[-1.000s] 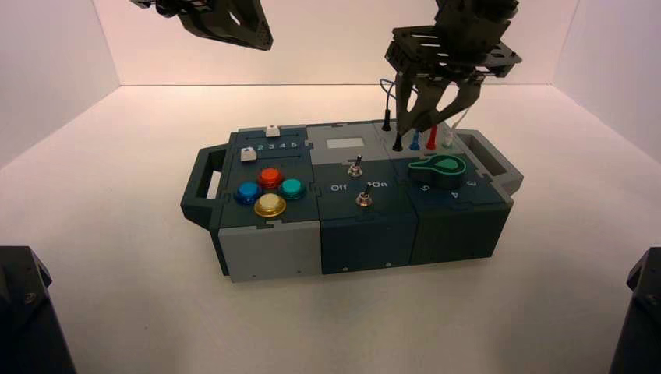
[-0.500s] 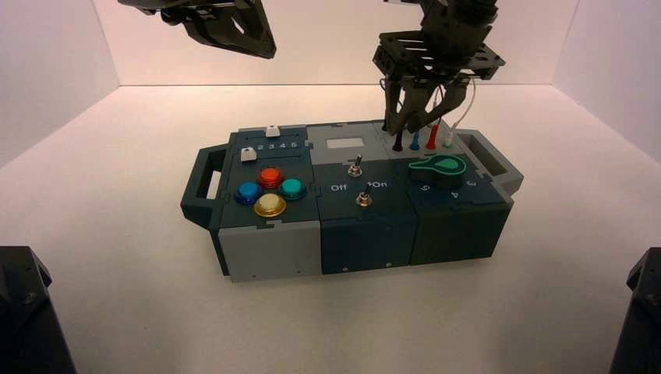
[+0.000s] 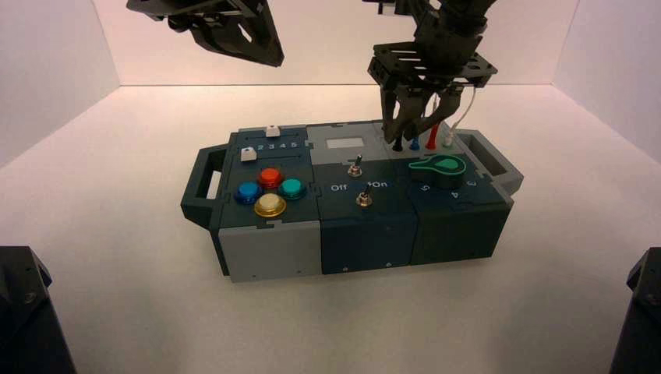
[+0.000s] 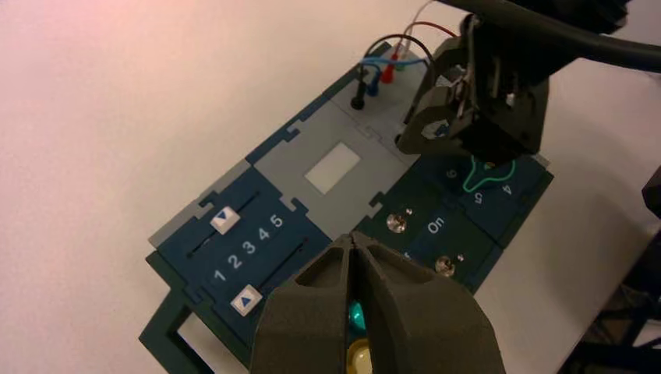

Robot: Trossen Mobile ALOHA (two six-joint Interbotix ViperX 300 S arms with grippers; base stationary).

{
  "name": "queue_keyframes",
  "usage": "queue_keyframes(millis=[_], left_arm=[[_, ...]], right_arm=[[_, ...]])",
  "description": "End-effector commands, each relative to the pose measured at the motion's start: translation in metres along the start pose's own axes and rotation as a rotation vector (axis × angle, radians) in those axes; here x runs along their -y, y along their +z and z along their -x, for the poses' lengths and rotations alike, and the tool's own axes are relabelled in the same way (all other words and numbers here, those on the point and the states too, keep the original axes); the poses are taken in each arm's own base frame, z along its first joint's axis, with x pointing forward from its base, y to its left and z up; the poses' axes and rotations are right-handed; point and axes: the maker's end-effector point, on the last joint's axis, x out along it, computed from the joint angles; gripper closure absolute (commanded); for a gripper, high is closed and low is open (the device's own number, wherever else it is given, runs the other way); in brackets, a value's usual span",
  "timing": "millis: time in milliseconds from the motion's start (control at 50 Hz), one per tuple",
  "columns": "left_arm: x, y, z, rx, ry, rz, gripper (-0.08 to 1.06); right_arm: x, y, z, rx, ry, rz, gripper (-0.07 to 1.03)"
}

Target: Pull the black wire.

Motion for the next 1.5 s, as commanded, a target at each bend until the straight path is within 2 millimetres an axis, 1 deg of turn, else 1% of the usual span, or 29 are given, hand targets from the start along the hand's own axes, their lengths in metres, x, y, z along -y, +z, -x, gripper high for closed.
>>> queue_keyframes(millis=[20,180,340,400,480,540,640,680,700,740,880,1180,1500], left_arm=[[0.009,0.014,0.003,0.032,-0.023,0.003,1.01],[0.017,0.013,0.001,0.023,-0.041,-0.003,1.01],[0.017,0.011,-0.001,0.014,-0.041,0.000,1.01],[0.017,0.012,-0.001,0.015,-0.042,0.002,1.01],[0.017,0.012,-0.001,0.017,-0.042,0.002,1.01],[0.018,0.012,0.000,0.017,-0.043,0.001,1.01],[0.017,0.011,-0.001,0.015,-0.042,0.002,1.01],[0.017,0.012,-0.001,0.015,-0.042,0.002,1.01],[0.017,0.012,-0.001,0.015,-0.042,0.002,1.01],[0.017,0.012,-0.001,0.017,-0.042,0.002,1.01],[0.017,0.013,0.000,0.018,-0.042,0.002,1.01],[0.017,0.013,-0.001,0.018,-0.042,0.002,1.01],[0.018,0.015,-0.001,0.020,-0.043,0.002,1.01]], right_arm=[[-0.001,0.013,0.006,0.040,0.004,-0.004,0.53],[-0.001,0.016,0.007,0.046,0.005,-0.005,0.53],[-0.002,0.019,0.007,0.051,0.006,-0.005,0.53],[-0.002,0.020,0.007,0.051,0.005,-0.003,0.56],[-0.001,0.019,0.005,0.045,0.004,-0.002,0.68],[-0.001,0.018,0.002,0.035,0.002,-0.003,0.80],[0.000,0.015,-0.001,0.019,0.000,-0.003,0.90],[0.000,0.014,-0.003,0.014,-0.002,-0.001,0.99],[0.001,0.014,-0.004,0.011,-0.003,-0.003,0.99],[0.001,0.013,-0.005,0.008,-0.004,-0.003,0.98],[0.001,0.016,-0.002,0.021,-0.004,-0.002,0.99],[-0.004,0.029,0.025,0.072,0.009,0.009,0.99],[0.004,0.039,0.057,0.122,-0.005,0.006,0.99]])
